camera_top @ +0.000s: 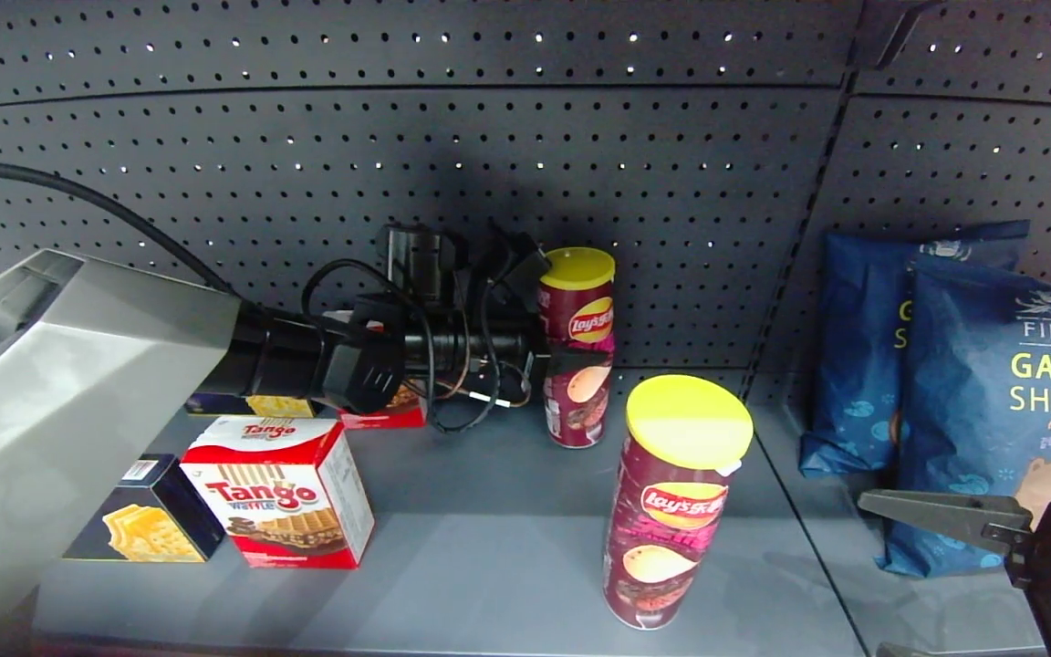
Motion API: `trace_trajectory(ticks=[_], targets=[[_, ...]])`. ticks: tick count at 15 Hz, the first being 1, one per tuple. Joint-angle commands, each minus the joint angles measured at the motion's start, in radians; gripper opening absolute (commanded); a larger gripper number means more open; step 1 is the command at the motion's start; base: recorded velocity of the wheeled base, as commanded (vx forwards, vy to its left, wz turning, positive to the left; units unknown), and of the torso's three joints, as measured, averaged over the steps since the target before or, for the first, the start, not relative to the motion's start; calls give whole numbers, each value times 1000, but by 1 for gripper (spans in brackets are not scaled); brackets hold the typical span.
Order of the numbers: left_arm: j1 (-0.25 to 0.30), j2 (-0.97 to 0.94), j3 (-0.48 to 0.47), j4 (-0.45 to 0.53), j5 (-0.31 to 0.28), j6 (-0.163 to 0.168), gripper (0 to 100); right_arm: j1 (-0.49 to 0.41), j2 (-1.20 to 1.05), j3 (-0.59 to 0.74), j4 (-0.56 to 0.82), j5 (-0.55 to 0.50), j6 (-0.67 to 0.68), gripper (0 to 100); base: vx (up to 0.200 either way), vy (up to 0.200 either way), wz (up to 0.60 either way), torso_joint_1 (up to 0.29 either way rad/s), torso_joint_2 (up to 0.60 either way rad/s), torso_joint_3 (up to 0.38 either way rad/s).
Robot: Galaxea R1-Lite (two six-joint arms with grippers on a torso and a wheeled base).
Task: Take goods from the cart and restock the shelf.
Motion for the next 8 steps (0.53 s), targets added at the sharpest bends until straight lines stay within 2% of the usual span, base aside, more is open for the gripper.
trace_trajectory(ticks=[1, 8], targets=[[0, 15, -10, -1, 0, 1, 0, 1, 2, 0, 0, 0, 0, 100, 0, 0, 0, 0, 0, 0], [0, 38, -30, -1, 0, 0, 0, 1, 3, 1, 0, 0, 2, 100, 0, 0, 0, 0, 0, 0]])
